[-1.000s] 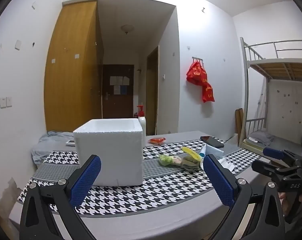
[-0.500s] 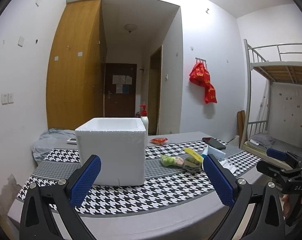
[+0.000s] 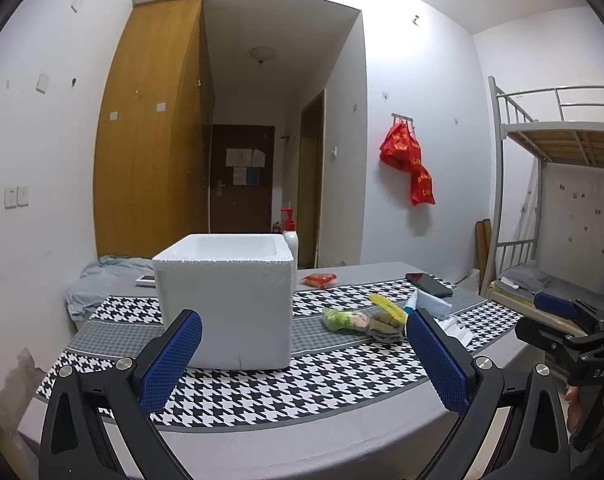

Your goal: Organize soft objects

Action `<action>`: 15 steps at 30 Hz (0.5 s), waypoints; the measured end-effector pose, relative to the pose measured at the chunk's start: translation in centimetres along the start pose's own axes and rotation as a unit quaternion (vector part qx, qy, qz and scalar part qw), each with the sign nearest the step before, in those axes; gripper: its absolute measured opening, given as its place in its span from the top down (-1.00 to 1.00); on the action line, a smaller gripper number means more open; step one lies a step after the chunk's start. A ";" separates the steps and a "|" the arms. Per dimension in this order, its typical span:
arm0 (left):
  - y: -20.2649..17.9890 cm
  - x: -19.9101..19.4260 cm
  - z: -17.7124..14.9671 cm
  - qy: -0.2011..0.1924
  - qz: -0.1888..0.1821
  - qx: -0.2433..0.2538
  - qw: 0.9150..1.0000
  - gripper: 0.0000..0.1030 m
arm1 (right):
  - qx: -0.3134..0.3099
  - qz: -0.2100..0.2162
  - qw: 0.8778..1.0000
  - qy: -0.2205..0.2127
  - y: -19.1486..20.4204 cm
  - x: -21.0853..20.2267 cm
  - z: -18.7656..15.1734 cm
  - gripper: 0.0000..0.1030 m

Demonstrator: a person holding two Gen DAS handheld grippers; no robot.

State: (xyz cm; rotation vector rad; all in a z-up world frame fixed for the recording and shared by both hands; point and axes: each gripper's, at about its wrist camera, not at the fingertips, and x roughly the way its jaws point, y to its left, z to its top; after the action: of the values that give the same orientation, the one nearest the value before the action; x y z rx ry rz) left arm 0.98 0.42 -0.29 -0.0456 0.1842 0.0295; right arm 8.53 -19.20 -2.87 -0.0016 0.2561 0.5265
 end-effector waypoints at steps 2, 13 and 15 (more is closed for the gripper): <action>0.0 0.0 0.0 -0.001 0.002 0.001 1.000 -0.98 | 0.000 0.000 1.000 0.000 0.0 0.0 0.0 -0.99; 0.3 0.0 0.1 0.002 -0.004 -0.004 1.000 -0.98 | -0.001 0.000 1.000 0.000 0.0 0.2 0.1 -0.99; 0.4 0.1 0.1 0.003 -0.005 -0.005 1.000 -0.98 | -0.002 -0.001 1.000 0.002 0.0 0.2 0.1 -0.99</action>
State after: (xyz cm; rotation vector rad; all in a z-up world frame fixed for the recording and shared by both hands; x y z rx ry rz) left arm 1.13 0.84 -0.19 -0.0567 0.1892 0.0209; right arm 8.73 -19.08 -2.87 -0.0067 0.2581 0.5256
